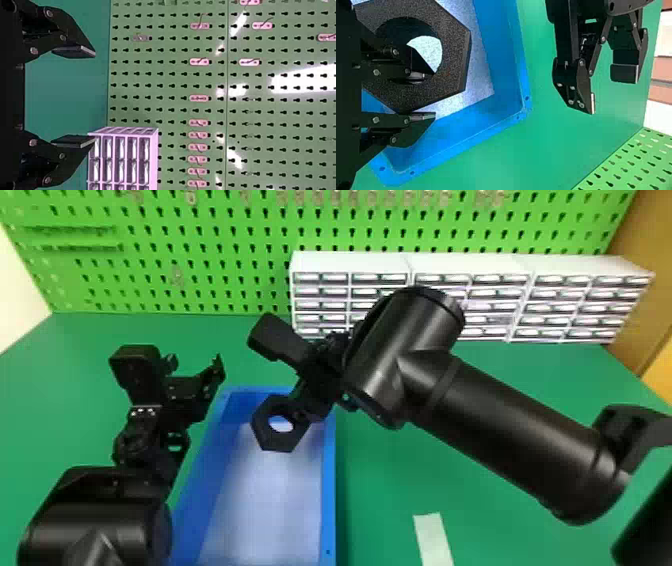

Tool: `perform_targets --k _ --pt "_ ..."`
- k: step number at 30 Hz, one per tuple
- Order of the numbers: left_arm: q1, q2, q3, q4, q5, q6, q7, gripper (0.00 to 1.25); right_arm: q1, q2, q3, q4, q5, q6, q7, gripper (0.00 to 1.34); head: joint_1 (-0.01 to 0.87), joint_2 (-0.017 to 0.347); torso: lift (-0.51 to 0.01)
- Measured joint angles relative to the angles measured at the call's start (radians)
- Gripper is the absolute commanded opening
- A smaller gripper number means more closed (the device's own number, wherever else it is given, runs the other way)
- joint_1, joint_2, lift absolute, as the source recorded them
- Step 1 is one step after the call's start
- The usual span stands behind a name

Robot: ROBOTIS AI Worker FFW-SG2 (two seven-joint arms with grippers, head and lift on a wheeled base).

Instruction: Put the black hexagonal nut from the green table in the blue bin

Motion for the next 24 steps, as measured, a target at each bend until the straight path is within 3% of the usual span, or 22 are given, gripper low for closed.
perform_targets --k 4,14,24 --pt "0.0 0.0 0.0 0.0 0.0 0.0 0.0 0.76 0.0 -0.001 0.002 0.003 -0.003 -0.003 0.0 0.69 0.686 0.051 -0.096" --pt "-0.002 0.0 0.0 0.0 0.0 0.0 0.0 0.76 -0.001 -0.003 0.002 0.009 -0.004 -0.008 -0.004 0.89 0.686 0.051 -0.096" --pt "-0.002 0.0 0.001 0.0 0.0 0.0 0.0 0.76 -0.003 -0.003 -0.003 0.016 -0.004 -0.011 -0.006 0.93 0.686 0.051 -0.096"
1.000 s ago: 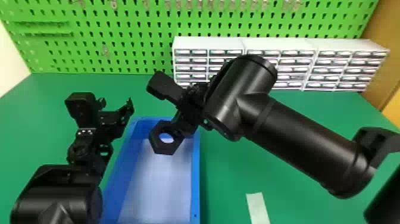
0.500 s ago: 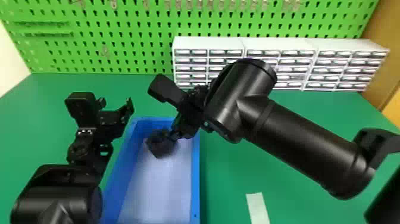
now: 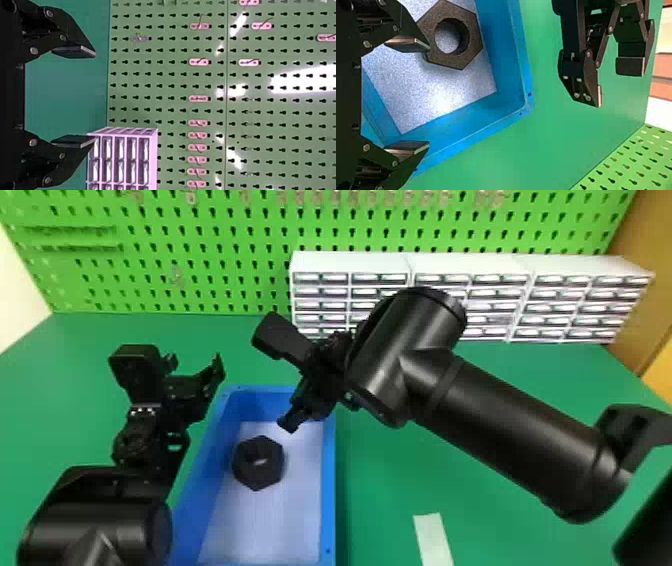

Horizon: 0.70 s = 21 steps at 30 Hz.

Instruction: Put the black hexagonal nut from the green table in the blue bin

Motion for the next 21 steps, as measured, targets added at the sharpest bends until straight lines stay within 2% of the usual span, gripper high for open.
perform_targets --k 15,21 --pt "0.0 0.0 0.001 0.0 0.0 0.0 0.0 0.76 0.001 -0.002 -0.008 0.003 -0.003 -0.001 0.0 0.93 0.686 0.051 -0.096" --pt "0.001 0.0 0.001 0.0 0.001 0.0 0.0 0.76 0.009 -0.002 -0.04 0.003 -0.017 0.009 0.001 0.93 0.686 0.051 -0.096"
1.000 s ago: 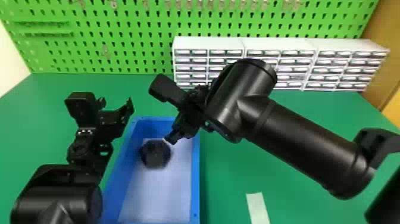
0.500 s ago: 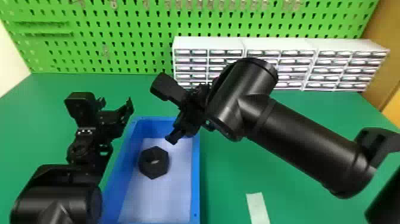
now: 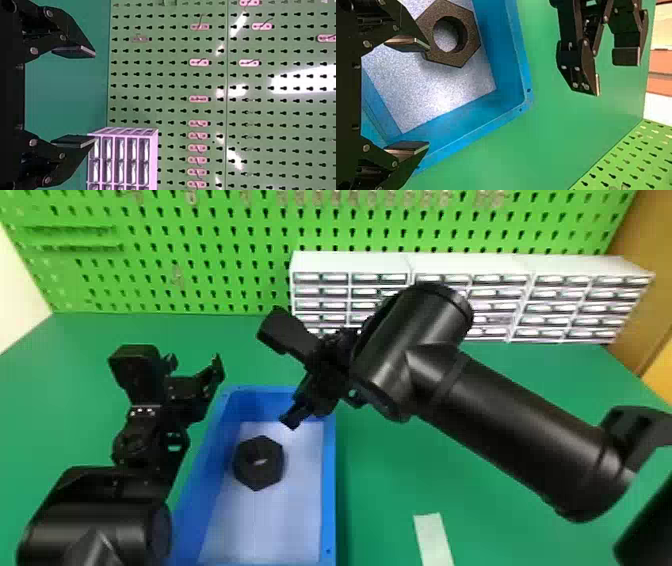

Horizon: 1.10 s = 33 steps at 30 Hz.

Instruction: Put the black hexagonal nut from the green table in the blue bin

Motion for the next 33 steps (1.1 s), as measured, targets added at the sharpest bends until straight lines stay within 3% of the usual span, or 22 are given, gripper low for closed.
perform_targets --k 9,16,33 --pt "0.0 0.0 0.0 0.0 0.002 0.0 0.0 0.76 0.034 -0.008 -0.109 -0.057 0.029 0.033 0.002 0.93 0.686 0.051 -0.096" --pt "0.001 0.0 0.0 0.0 0.003 0.0 0.0 0.76 0.098 -0.013 -0.259 -0.125 0.079 0.031 0.002 0.93 0.686 0.051 -0.096" --pt "0.0 0.0 0.0 -0.001 0.005 0.0 0.0 0.76 0.227 -0.005 -0.517 -0.247 0.146 -0.044 0.002 0.93 0.686 0.051 -0.096"
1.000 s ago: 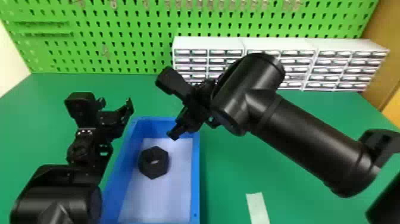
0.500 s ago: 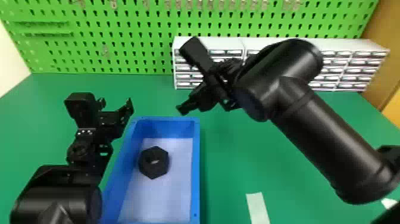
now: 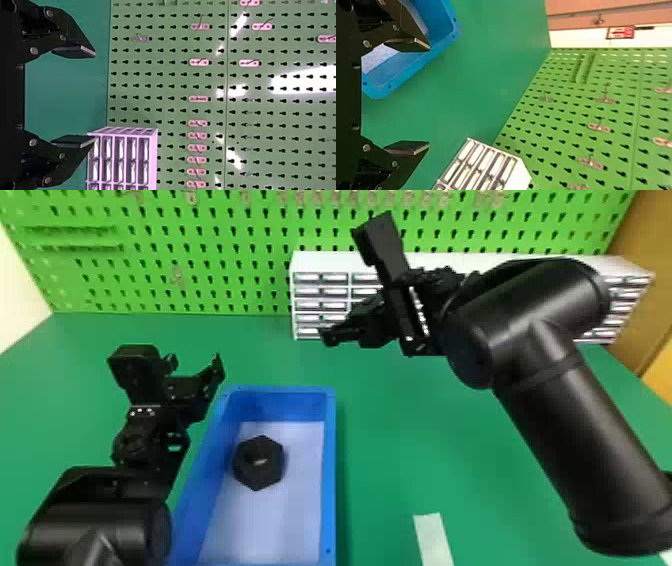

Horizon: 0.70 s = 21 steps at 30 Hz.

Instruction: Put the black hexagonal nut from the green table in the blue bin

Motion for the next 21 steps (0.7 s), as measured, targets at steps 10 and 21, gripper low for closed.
perform_targets --k 10,21 --pt "0.002 0.0 0.003 -0.002 0.0 0.0 0.0 0.76 0.08 0.015 -0.136 -0.056 0.017 -0.075 0.0 0.93 0.686 0.051 -0.096" --pt "0.002 0.0 0.005 -0.003 0.0 0.0 0.0 0.76 0.159 0.028 -0.237 -0.056 0.033 -0.203 -0.006 0.93 0.686 0.051 -0.096"
